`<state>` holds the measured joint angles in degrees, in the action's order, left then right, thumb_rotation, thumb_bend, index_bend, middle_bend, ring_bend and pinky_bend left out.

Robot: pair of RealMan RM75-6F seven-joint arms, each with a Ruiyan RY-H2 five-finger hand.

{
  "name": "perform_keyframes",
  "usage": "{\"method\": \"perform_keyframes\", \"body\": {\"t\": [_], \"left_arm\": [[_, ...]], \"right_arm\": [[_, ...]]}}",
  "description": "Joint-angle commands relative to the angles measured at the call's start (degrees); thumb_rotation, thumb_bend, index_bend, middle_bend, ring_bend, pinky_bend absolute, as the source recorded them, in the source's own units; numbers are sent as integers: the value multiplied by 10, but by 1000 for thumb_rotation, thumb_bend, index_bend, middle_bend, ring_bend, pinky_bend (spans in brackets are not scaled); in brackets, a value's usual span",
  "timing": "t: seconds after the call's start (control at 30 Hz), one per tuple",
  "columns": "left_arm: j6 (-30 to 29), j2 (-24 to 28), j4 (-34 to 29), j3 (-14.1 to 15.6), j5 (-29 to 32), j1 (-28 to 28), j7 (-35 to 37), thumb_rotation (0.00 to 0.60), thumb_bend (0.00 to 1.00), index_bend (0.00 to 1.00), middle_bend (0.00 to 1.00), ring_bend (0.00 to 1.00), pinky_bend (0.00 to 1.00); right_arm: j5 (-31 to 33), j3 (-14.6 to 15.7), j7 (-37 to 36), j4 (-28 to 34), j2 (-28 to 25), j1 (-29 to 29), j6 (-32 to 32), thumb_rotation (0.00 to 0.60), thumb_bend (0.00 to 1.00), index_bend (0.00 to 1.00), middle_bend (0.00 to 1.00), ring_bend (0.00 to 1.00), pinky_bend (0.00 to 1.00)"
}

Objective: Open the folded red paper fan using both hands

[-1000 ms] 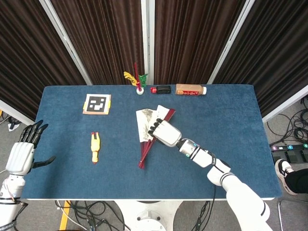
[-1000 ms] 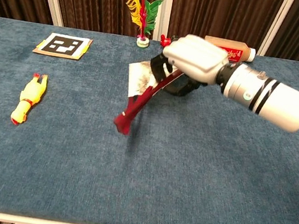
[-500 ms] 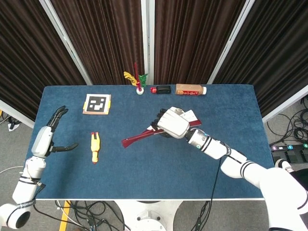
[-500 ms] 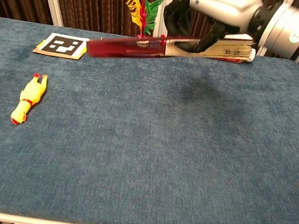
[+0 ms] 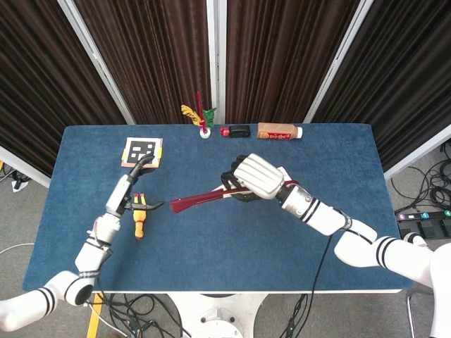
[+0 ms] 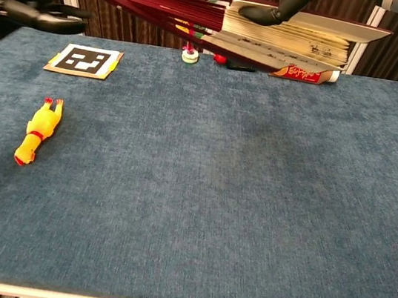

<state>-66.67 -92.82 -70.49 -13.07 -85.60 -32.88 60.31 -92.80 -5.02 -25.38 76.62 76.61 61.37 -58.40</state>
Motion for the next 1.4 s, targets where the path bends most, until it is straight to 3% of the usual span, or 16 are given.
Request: {"method": "perform_keyframes", "body": {"t": [0.03,0.33,0.87,1.4], "left_arm": [[9,-24,7,-9,-2,-23,-7,600,0,252,230,138,217],[34,-63,16,-9,4,-63,-40,600,0,261,250,145,237],[73,-107,21,-32,72,-90,-100,600,4,440,442,338,364],[70,-140,25,-63,127,-85,-136,600,206,702,664,526,518]], "right_arm": [[7,-7,-10,6,6,3,10,600,1000,908,704,540,444],[18,-26,-21,3,28,10,19,600,1000,907,704,540,432],[30,-42,-16,-13,67,16,31,600,1000,907,704,540,426],[32,-43,-20,-23,81,9,31,600,1000,909,704,540,428]]}}
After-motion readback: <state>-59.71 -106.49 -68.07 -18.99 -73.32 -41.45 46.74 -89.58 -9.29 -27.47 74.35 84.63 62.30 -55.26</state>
